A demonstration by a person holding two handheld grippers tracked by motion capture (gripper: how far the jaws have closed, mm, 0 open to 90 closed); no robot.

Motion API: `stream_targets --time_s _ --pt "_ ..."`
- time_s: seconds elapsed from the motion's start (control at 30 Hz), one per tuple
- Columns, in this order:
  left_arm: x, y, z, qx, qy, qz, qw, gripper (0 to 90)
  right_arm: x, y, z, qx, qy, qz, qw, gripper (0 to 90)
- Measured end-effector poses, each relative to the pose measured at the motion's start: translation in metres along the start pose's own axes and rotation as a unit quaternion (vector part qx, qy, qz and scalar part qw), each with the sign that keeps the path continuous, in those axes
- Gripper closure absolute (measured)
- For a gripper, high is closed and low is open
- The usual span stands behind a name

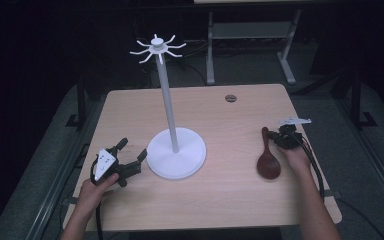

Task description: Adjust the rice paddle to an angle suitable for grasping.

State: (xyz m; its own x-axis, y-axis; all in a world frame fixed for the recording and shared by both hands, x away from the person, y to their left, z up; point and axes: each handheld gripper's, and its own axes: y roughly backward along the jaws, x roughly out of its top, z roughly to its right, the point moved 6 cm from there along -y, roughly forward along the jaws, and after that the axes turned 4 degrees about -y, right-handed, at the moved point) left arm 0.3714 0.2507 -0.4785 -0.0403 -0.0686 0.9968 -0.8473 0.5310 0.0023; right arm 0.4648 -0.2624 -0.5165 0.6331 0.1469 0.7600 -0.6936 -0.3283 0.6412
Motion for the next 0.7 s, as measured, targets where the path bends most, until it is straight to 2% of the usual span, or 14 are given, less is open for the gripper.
stream_targets --time_s 0.27,0.6,0.7 --pt "0.000 0.000 0.000 0.000 0.001 0.001 1.0000 12.5 0.002 0.000 -0.009 0.017 0.011 -0.013 0.9997 89.9" --pt "0.000 0.000 0.000 -0.001 0.001 0.000 1.0000 12.5 0.005 -0.001 -0.024 0.038 0.041 -0.026 0.9981 89.9" --pt "0.000 0.000 0.001 -0.001 0.001 0.000 1.0000 12.5 0.006 -0.001 -0.028 0.046 0.044 -0.031 0.9975 89.9"
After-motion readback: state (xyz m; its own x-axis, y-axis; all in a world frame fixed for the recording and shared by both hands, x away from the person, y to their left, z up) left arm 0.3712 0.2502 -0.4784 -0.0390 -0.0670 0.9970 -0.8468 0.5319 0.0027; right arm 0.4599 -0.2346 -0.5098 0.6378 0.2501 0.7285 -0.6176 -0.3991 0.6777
